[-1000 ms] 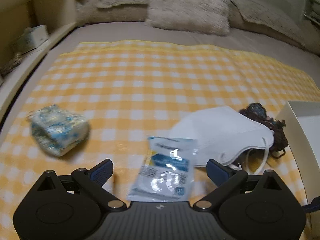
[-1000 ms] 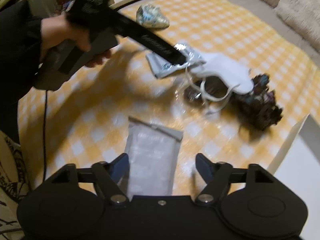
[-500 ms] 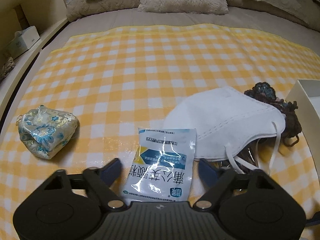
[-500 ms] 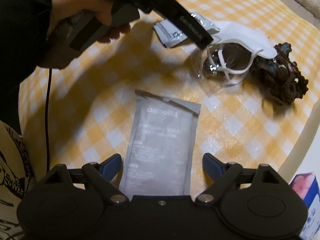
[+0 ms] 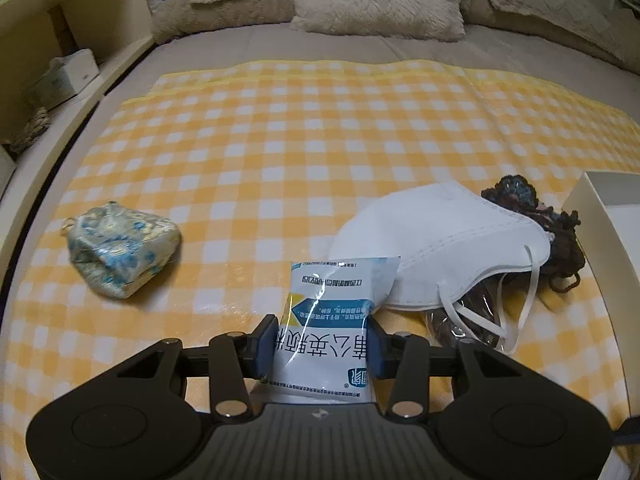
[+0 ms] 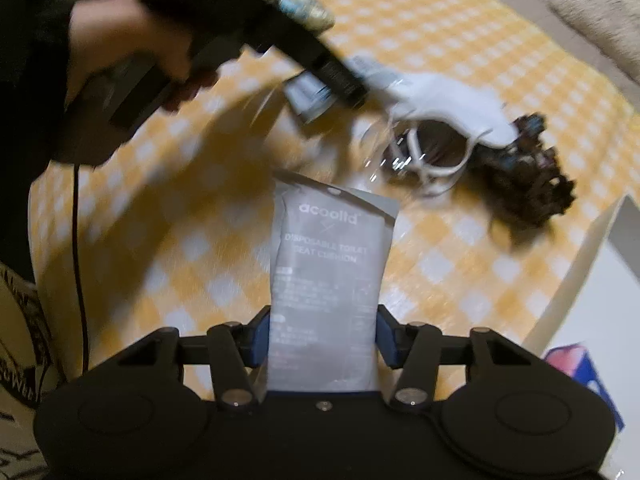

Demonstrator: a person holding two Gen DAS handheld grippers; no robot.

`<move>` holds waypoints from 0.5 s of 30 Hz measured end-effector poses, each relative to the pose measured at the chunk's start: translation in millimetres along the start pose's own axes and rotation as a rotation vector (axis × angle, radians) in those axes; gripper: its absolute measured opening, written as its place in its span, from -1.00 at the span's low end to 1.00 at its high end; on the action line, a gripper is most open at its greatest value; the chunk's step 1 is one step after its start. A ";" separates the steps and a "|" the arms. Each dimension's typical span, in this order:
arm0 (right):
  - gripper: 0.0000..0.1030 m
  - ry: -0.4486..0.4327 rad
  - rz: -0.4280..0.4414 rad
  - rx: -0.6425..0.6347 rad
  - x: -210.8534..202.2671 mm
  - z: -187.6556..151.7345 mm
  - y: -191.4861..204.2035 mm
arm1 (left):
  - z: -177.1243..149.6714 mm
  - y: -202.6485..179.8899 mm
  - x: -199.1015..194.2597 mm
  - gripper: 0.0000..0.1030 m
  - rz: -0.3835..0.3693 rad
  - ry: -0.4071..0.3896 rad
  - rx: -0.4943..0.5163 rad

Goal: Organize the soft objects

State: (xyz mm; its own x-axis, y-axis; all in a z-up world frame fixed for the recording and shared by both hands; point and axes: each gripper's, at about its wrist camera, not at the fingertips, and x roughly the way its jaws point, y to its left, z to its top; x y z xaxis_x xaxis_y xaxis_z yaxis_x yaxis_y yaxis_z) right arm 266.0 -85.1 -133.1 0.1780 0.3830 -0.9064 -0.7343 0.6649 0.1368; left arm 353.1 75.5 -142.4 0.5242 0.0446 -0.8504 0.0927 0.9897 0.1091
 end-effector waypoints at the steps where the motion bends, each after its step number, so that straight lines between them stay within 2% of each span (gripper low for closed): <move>1: 0.02 -0.019 -0.008 0.006 -4.8 0.8 -1.0 | -1.2 1.7 -3.7 -0.11 0.002 -0.006 -0.006; 15: 0.03 -0.328 -0.155 0.125 -67.2 3.4 -4.2 | -10.5 17.2 -77.3 -0.11 0.012 -0.148 -0.159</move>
State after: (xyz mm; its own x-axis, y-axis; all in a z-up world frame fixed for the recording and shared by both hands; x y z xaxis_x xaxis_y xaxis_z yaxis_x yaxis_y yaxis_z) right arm 259.4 -111.4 -71.4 0.4958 0.4436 -0.7466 -0.6005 0.7962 0.0743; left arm 305.3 90.5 -80.1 0.6444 0.0473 -0.7632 -0.0430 0.9987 0.0256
